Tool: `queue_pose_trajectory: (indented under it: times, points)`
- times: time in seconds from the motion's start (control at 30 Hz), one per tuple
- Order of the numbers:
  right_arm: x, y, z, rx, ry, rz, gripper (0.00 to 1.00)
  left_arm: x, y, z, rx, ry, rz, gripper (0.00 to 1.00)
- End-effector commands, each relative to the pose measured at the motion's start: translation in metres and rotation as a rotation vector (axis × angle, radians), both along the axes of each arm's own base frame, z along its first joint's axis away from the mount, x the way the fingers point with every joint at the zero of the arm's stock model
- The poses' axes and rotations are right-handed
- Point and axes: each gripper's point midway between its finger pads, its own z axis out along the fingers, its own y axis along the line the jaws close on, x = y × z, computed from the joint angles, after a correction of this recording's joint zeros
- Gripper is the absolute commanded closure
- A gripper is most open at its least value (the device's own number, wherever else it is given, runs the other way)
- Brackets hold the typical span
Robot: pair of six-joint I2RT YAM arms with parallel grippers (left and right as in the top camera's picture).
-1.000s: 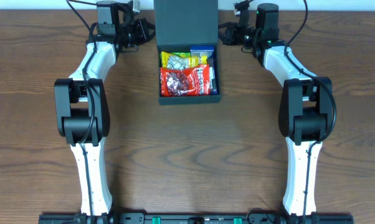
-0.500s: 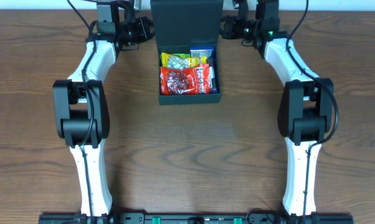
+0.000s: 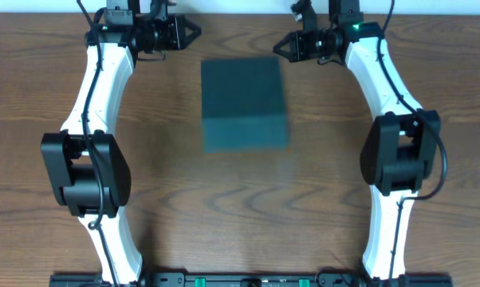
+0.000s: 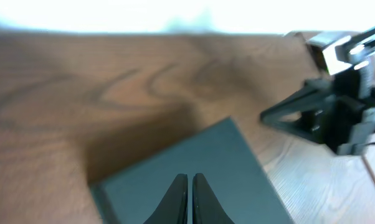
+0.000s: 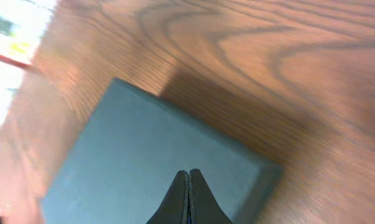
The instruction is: Pack container
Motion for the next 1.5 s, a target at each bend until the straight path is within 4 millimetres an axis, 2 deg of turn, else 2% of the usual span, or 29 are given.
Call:
queue_pose_trajectory:
  times: [0.0,0.23,0.37,0.47,0.53,0.73,0.83,0.97,1.07,1.2,1.33,1.4,1.47]
  points:
    - [0.004,-0.022,0.034,-0.107,-0.107,-0.039,0.99,-0.007,0.011,0.031,0.103,-0.093,0.014,0.94]
    - [-0.016,-0.036,0.073,-0.153,-0.15,-0.037,0.99,-0.046,0.019,0.048,0.165,-0.028,0.018,0.94]
    - [-0.031,-0.043,0.103,-0.193,-0.192,-0.041,0.99,-0.067,0.019,0.043,0.199,0.047,0.013,0.94]
    - [-0.05,-0.049,0.132,-0.209,-0.217,-0.052,0.99,-0.083,0.0,0.032,0.215,0.095,-0.046,0.94]
    - [-0.064,-0.053,0.148,-0.21,-0.221,-0.06,0.99,-0.089,-0.021,0.026,0.257,0.087,-0.088,0.94]
    - [-0.101,-0.058,0.179,-0.212,-0.215,-0.062,0.99,-0.088,-0.066,0.012,0.424,0.004,-0.126,0.94]
    - [-0.122,-0.063,0.194,-0.216,-0.214,-0.069,0.98,-0.089,-0.087,-0.006,0.431,0.012,-0.17,0.94]
    - [-0.152,-0.07,0.213,-0.235,-0.214,-0.083,0.98,-0.092,-0.107,-0.046,0.417,0.092,-0.243,0.94]
    - [-0.184,-0.073,0.225,-0.238,-0.192,-0.085,0.98,-0.099,-0.122,-0.082,0.362,0.183,-0.313,0.94]
    - [-0.223,-0.074,0.219,-0.242,-0.105,-0.065,0.99,-0.101,-0.124,-0.112,0.361,0.25,-0.332,0.94]
    - [-0.246,-0.062,0.198,-0.238,-0.063,-0.031,0.98,-0.103,-0.123,-0.126,0.37,0.283,-0.342,0.94]
    - [-0.25,-0.056,0.181,-0.234,-0.046,-0.034,0.98,-0.105,-0.123,-0.129,0.377,0.286,-0.354,0.94]
    - [-0.252,-0.051,0.153,-0.23,-0.01,-0.054,0.98,-0.105,-0.123,-0.132,0.379,0.292,-0.356,0.94]
